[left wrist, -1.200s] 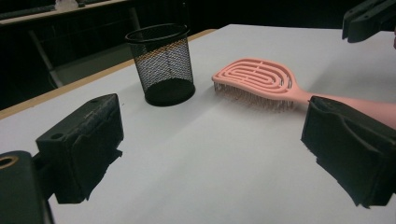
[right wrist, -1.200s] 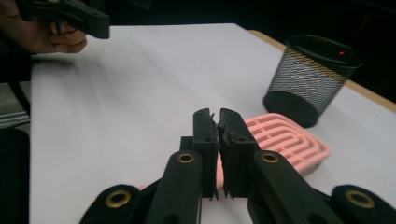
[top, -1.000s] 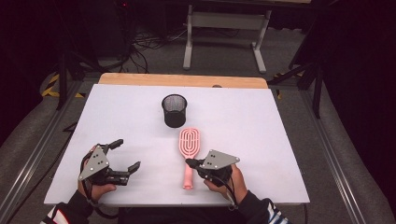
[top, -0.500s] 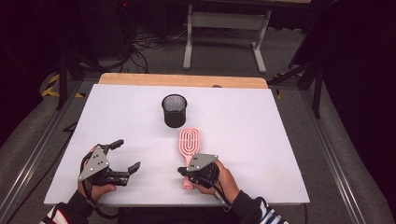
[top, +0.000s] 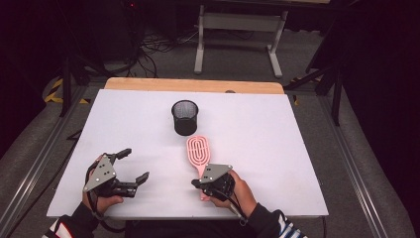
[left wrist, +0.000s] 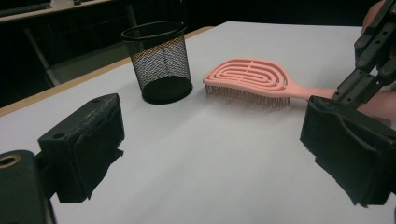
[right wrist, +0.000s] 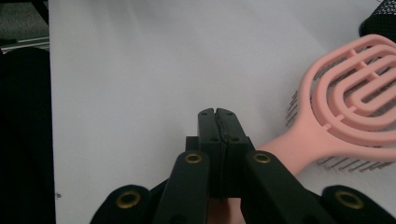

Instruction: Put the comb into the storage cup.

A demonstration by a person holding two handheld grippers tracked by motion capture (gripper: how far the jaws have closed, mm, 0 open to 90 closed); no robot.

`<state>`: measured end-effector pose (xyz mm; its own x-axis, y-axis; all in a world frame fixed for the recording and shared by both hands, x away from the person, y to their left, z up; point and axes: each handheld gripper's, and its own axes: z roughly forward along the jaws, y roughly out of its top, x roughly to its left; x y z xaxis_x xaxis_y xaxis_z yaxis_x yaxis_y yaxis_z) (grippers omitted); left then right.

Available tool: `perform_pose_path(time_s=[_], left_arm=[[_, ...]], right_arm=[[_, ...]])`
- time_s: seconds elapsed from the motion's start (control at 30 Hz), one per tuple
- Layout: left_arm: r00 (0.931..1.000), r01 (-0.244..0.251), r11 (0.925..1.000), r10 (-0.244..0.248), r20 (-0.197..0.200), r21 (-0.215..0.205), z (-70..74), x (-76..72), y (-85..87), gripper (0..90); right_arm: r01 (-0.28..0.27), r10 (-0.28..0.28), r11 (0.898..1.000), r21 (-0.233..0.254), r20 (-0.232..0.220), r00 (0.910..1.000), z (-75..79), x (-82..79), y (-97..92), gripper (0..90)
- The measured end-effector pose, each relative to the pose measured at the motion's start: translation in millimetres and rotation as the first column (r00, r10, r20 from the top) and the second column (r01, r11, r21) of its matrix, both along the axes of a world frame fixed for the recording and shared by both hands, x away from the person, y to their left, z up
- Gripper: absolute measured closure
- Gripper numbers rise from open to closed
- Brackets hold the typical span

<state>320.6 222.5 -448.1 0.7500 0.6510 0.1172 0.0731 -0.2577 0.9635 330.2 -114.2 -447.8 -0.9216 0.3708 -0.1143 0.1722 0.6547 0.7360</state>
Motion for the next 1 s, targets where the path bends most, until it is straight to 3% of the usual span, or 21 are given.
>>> perform_pose_path(time_s=[0.57,1.0], left_arm=[[1.0000,0.001,1.0000,-0.001,-0.002,0.003,0.2,-0.2,1.0,7.3],[1.0000,0.010,0.9999,-0.010,-0.002,0.012,0.1,-1.0,-0.3,7.2]], right_arm=[[0.047,-0.047,0.999,-0.005,-0.002,0.9989,1.4,2.4,-22.1,89.8],[0.063,-0.063,0.998,-0.006,-0.002,0.9980,1.3,4.0,-28.1,88.5]])
